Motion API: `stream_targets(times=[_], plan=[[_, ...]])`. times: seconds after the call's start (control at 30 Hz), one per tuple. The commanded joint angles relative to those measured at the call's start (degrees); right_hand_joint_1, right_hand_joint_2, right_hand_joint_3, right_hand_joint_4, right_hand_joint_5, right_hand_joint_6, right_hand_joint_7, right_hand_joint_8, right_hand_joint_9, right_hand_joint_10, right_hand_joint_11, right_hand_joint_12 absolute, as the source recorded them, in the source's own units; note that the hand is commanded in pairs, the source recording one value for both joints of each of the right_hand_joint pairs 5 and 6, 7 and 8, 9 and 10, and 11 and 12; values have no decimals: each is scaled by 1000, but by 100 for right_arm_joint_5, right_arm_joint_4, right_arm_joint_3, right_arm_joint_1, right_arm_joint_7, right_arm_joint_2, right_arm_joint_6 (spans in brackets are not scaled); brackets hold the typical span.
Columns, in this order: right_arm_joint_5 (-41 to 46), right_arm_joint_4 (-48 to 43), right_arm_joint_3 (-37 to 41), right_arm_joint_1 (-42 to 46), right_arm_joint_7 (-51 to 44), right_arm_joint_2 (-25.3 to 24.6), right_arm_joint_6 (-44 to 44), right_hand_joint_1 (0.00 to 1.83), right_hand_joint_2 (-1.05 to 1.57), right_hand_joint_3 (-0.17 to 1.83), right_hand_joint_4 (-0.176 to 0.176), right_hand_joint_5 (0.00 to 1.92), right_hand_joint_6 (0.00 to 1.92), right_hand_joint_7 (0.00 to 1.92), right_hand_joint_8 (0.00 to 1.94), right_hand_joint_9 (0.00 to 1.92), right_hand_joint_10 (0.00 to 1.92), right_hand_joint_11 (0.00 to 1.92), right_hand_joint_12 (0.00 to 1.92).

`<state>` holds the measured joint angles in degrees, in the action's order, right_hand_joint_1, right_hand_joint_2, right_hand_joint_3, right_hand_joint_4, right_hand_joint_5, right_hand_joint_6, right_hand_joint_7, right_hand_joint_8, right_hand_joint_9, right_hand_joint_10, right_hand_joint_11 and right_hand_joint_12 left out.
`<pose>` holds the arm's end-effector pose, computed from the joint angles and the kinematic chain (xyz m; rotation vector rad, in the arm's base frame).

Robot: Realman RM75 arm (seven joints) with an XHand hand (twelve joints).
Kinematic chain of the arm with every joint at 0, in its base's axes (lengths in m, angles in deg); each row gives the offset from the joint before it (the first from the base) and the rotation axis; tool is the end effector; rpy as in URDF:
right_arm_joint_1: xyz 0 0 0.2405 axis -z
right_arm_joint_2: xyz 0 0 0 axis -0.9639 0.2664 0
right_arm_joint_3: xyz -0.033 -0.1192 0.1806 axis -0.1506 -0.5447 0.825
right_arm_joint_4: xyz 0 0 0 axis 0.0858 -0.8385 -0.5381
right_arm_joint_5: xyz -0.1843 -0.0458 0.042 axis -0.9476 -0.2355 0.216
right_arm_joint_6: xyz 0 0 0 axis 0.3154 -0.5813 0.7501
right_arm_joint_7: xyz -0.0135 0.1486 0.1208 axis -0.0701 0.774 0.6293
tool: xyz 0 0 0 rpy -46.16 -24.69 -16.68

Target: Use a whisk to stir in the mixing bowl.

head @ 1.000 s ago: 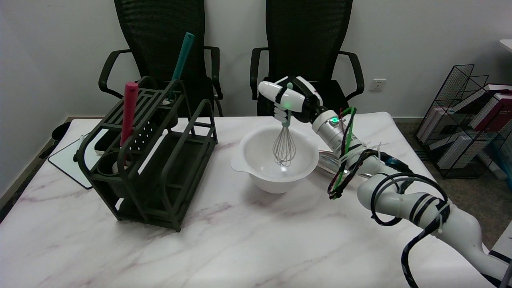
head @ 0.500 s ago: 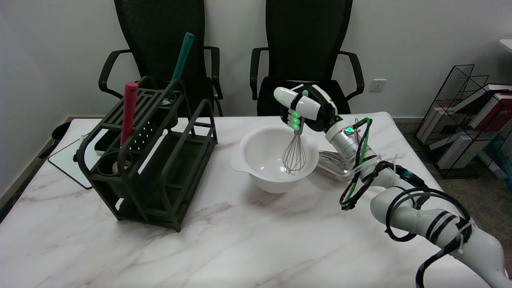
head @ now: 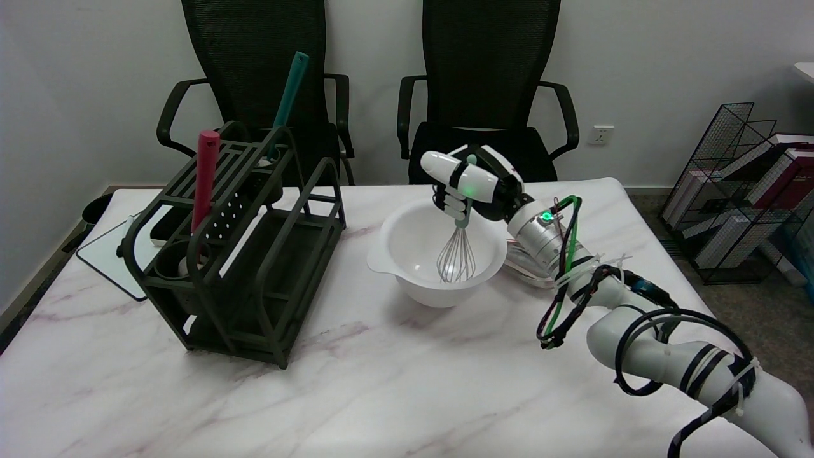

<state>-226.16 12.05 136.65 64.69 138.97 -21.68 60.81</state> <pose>-0.1968 -0.3973 0.2840 1.4834 -1.3121 1.2912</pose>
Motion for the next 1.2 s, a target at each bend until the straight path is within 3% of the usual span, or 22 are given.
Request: stream_targets(times=[0.03, 0.83, 1.2], plan=[[21, 4, -607, -424, 24, 37, 66, 1147, 1428, 386, 0, 1920, 1920, 1920, 1920, 1920, 1920, 1920, 1920], [21, -710, -620, -1087, -19, -197, 20, 1139, 1417, 380, 0, 1920, 1920, 1920, 1920, 1920, 1920, 1920, 1920], [37, -918, -266, -941, -32, -192, -140, 1138, 1417, 385, 0, 1920, 1920, 1920, 1920, 1920, 1920, 1920, 1920]])
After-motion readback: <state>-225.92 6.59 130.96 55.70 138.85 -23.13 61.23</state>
